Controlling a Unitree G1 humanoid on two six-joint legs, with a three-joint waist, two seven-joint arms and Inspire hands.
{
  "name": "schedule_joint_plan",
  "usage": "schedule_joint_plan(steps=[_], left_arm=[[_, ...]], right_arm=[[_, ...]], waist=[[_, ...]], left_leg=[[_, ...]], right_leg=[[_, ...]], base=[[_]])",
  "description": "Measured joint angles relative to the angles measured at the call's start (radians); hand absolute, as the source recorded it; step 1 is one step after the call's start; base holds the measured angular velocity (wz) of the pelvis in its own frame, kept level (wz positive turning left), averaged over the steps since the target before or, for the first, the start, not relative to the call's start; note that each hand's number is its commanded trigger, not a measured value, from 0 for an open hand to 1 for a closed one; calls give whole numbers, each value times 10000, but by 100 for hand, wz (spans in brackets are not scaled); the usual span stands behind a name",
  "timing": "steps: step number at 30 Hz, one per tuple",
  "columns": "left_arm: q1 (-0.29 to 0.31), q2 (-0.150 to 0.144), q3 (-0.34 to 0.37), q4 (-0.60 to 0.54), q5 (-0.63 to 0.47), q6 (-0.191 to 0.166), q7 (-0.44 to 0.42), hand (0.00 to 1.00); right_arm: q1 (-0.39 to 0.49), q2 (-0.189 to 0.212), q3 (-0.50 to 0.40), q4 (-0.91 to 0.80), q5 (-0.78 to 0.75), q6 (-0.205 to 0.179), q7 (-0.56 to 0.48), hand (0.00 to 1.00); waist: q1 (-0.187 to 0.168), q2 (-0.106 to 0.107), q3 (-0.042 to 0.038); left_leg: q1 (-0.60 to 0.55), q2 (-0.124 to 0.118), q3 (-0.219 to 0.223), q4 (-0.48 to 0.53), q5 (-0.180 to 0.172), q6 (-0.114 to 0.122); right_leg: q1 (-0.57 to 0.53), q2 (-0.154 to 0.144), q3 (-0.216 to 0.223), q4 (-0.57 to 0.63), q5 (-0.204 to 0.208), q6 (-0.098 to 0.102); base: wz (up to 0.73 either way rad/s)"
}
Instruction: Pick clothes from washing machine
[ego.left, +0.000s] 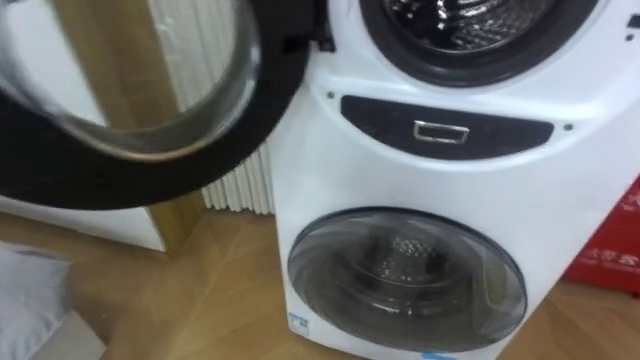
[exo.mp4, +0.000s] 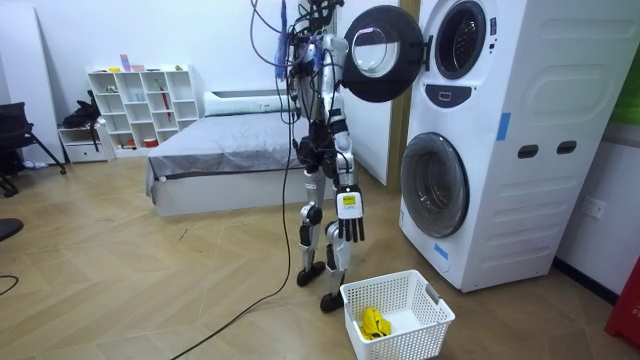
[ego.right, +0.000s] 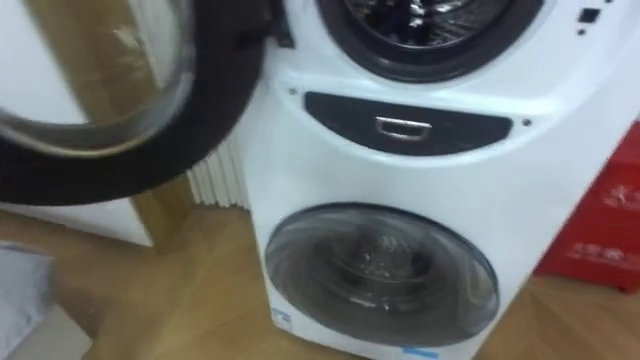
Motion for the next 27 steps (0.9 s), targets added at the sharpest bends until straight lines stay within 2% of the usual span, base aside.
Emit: schedule_joint_plan(steps=[1,2,3,4,5,6,7,8,9,10,11,12,13,14,15,16,17,18,19,20,21,24,26,27], left_arm=[[402,-384,-130,-966,386,161,-139,0],[919,-676,-318,-2031,582,407,-306,0],[1128,-767,-560,-2464,590,532,-412,0],[1421,-893,-1253,-3181,591,700,-788,0],[1524,-913,-1641,-3494,595,723,-1066,0],[1707,-893,-2403,-4135,590,733,-1754,0],[1534,-842,-3478,-4896,750,742,-2387,0],[1410,-666,-4189,-6085,828,628,-3037,0],[1399,-698,-4325,-6411,904,468,-3318,0],[1357,-1198,-4652,-6455,897,387,-3699,0],[1373,-1587,-4999,-6488,857,375,-4162,0],[1374,-1653,-5093,-6508,738,311,-4435,0],[1372,-1625,-5041,-6632,82,35,-4874,0],[1362,-1441,-4957,-6856,-523,-187,-5239,0],[1341,-1363,-4930,-6951,-776,-258,-5406,0],[1280,-1338,-4928,-7059,-1167,-294,-5755,0],[1303,-1332,-4906,-7197,-1381,-297,-6049,0],[1365,-1304,-4850,-7293,-1490,-298,-6193,0],[1399,-1205,-4808,-7396,-1597,-299,-6498,0],[1398,-1164,-4729,-7416,-1909,-321,-6751,0],[1398,-1163,-4668,-7416,-2029,-349,-6855,0],[1469,-1088,-4332,-7444,-2536,-465,-7252,0],[1472,-879,-4189,-7494,-2574,-561,-7405,0],[1498,-856,-4161,-7492,-2553,-613,-7456,0]], right_arm=[[25,3,131,-50,19,141,18,0],[107,24,358,-126,55,356,57,0],[152,52,439,-157,136,456,116,0],[458,131,455,-166,358,648,151,0],[622,183,456,-164,444,738,149,0],[845,367,457,-141,481,901,115,0],[1098,613,379,-166,433,897,160,0],[861,647,414,-51,462,879,392,0],[581,667,433,59,469,838,444,0],[400,617,490,-44,436,811,541,0],[455,356,785,-281,443,768,541,0],[454,204,996,-428,455,758,501,0],[400,-42,1558,-689,522,724,374,0],[365,-92,1883,-944,556,613,270,0],[344,-90,2046,-1048,635,577,238,0],[430,-90,2280,-1114,844,558,208,0],[467,-76,2453,-1108,957,580,177,0],[445,-66,2553,-1123,1000,572,152,0],[425,-67,2822,-1221,1146,512,82,0],[401,-66,2891,-1258,1356,382,15,0],[372,-66,2907,-1269,1486,303,-4,0],[176,-65,2906,-1272,1885,-138,-65,0],[-6,-69,2906,-1270,2310,-540,-81,0],[-70,-65,2906,-1261,2367,-611,-79,0]], waist=[[34,17,-11],[55,59,-28],[62,86,-31],[238,136,-148],[467,136,-197],[919,-247,-339],[1388,-716,-307],[1399,-326,-351],[1165,-355,-315],[947,-485,-354],[795,-292,-337],[720,-225,-284],[458,18,-281],[10,206,-311],[-146,266,-323],[-320,306,-335],[-278,314,-304],[-263,307,-297],[-347,345,-283],[-421,356,-284],[-477,376,-273],[-533,405,-149],[-531,509,-35],[-524,535,-24]], left_leg=[[-82,25,67,-61,52,144],[-118,185,484,-91,6,171],[-88,261,651,-76,-7,213],[-68,360,806,-53,-55,130],[-28,356,824,19,-132,-60],[-224,194,646,869,-263,-1220],[-1335,150,-1870,3042,-594,-790],[-1975,711,-3717,3810,-1811,-973],[-2140,1048,-2773,3818,-1748,-148],[-1613,1238,-1405,3313,-1602,-209],[-703,1126,-379,2352,-1270,-88],[-295,1007,21,1876,-1107,-33],[177,802,596,1188,-913,33],[280,644,842,857,-833,67],[342,579,944,767,-827,60],[465,486,1040,633,-840,22],[506,452,802,631,-838,4],[471,445,522,643,-826,-15],[399,460,-185,677,-794,-62],[401,487,-477,653,-771,-102],[404,496,-559,653,-770,-105],[533,540,-802,630,-721,-185],[559,544,-1104,567,-700,-221],[555,542,-1174,547,-693,-232]], right_leg=[[-400,146,46,318,196,-39],[-711,452,14,823,338,-99],[-870,638,-37,1154,288,-177],[-1145,1046,-202,1916,169,-384],[-1285,1234,-211,2242,165,-440],[-1447,1143,-195,2395,146,-782],[-1655,651,354,2383,-33,-722],[-2202,867,148,2828,-331,-336],[-2366,798,-30,3109,-576,-195],[-2299,455,-321,3466,-933,-165],[-1830,235,-633,3378,-1117,-154],[-1600,211,-701,3312,-1164,-153],[-1296,141,-902,3012,-1336,-150],[-960,-81,-1341,2479,-1325,-153],[-767,-109,-1508,2188,-1224,-164],[-402,-60,-1547,1326,-1124,-118],[-279,56,-1588,783,-1038,-43],[-221,106,-1585,613,-993,-65],[-153,219,-1615,326,-840,-146],[-112,314,-1716,118,-742,-213],[-64,349,-1713,18,-734,-225],[84,462,-1710,-173,-727,-239],[190,527,-1782,-376,-722,-248],[216,550,-1804,-425,-721,-249]], base=[[30],[29],[43],[42],[34],[26],[39],[43],[13],[-41],[-70],[-109],[-104],[-95],[-82],[-106],[-120],[-119],[-86],[-62],[-24],[1],[8],[13]])
